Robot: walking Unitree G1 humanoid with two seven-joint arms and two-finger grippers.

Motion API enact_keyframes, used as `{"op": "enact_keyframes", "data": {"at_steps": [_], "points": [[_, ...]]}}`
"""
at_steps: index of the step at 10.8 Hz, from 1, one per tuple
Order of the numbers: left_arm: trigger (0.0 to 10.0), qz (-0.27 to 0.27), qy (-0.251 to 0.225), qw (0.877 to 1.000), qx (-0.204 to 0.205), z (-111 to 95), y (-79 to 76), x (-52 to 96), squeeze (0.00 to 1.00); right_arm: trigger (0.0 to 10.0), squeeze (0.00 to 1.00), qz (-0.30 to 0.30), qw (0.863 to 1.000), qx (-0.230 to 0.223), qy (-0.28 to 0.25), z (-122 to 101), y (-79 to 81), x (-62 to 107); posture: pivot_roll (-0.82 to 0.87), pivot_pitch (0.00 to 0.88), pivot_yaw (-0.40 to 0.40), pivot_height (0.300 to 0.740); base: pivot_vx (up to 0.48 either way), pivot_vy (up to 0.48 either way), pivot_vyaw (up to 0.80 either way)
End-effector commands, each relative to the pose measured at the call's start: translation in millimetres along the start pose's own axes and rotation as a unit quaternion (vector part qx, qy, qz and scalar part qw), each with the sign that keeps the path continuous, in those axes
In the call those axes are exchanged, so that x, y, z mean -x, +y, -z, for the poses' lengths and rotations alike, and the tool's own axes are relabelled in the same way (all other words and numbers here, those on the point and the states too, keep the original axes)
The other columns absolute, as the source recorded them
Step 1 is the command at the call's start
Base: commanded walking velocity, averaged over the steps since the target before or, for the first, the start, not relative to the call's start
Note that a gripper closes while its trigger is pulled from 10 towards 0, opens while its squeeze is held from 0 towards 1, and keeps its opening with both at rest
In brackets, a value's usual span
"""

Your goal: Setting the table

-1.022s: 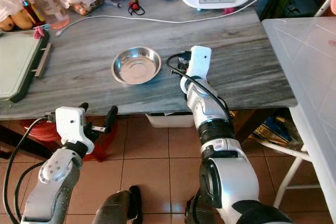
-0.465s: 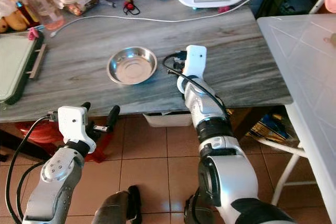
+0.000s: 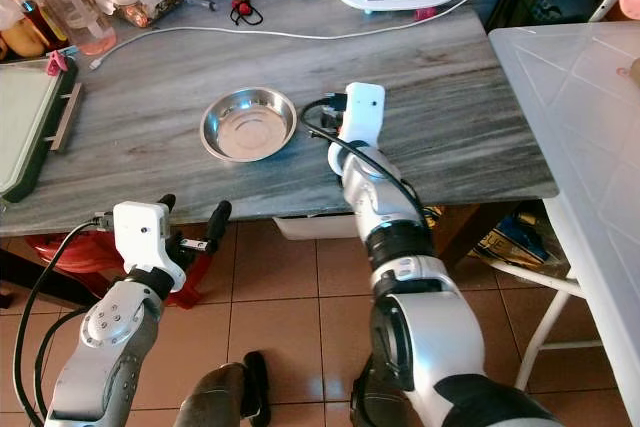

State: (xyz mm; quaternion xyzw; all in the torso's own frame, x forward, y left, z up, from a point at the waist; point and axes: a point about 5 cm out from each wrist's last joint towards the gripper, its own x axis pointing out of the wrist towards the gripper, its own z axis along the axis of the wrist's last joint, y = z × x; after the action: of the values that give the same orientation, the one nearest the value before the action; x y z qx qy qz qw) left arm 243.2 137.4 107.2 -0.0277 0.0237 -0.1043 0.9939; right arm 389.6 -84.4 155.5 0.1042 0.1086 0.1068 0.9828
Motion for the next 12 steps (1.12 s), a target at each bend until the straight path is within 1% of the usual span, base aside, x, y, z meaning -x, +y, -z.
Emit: {"op": "enact_keyframes", "data": {"at_steps": [1, 4, 5, 6, 8, 10, 12], "points": [[10.0, -0.002, 0.010, 1.000, -0.004, 3, 1.6, 1.5, 0.00, 10.0, 0.00, -0.007, 1.000, -0.009, 0.016, 7, 5.0, -1.0, 0.05, 0.223, 0.087, 0.740, 0.000, 0.000, 0.00], [10.0, -0.002, 0.010, 1.000, -0.003, 3, 0.5, 0.5, 0.00, 10.0, 0.00, -0.009, 1.000, -0.008, 0.023, 12, 7.1, -1.3, 0.05, 0.221, 0.085, 0.740, 0.000, 0.000, 0.00], [10.0, -0.002, 0.010, 1.000, -0.003, 3, 0.5, 0.1, 0.00, 10.0, 1.00, -0.008, 1.000, -0.009, 0.025, 13, 6.6, -1.1, 0.05, 0.221, 0.085, 0.740, 0.000, 0.000, 0.00], [10.0, -0.001, 0.010, 1.000, -0.002, 3, -0.2, -0.7, 0.00, 10.0, 1.00, -0.004, 1.000, -0.011, 0.025, 14, 3.2, -0.3, 0.04, 0.219, 0.083, 0.740, 0.000, 0.000, 0.00], [10.0, -0.002, 0.009, 1.000, -0.001, 3, -0.5, -1.0, 0.00, 10.0, 1.00, -0.008, 1.000, 0.007, 0.015, 12, 3.1, 2.0, 0.04, 0.217, 0.080, 0.740, 0.000, 0.000, 0.00], [10.0, -0.002, 0.009, 1.000, 0.000, 3, -0.7, -1.0, 0.00, 10.0, 1.00, -0.003, 1.000, 0.010, 0.014, 13, -1.0, 4.4, 0.04, 0.216, 0.080, 0.740, 0.000, 0.000, 0.00], [10.0, -0.002, 0.009, 1.000, 0.000, 4, -0.9, -1.1, 0.00, 10.0, 1.00, -0.002, 1.000, 0.024, -0.005, 8, -4.5, 8.8, 0.04, 0.216, 0.081, 0.740, 0.000, 0.000, 0.00]]}}
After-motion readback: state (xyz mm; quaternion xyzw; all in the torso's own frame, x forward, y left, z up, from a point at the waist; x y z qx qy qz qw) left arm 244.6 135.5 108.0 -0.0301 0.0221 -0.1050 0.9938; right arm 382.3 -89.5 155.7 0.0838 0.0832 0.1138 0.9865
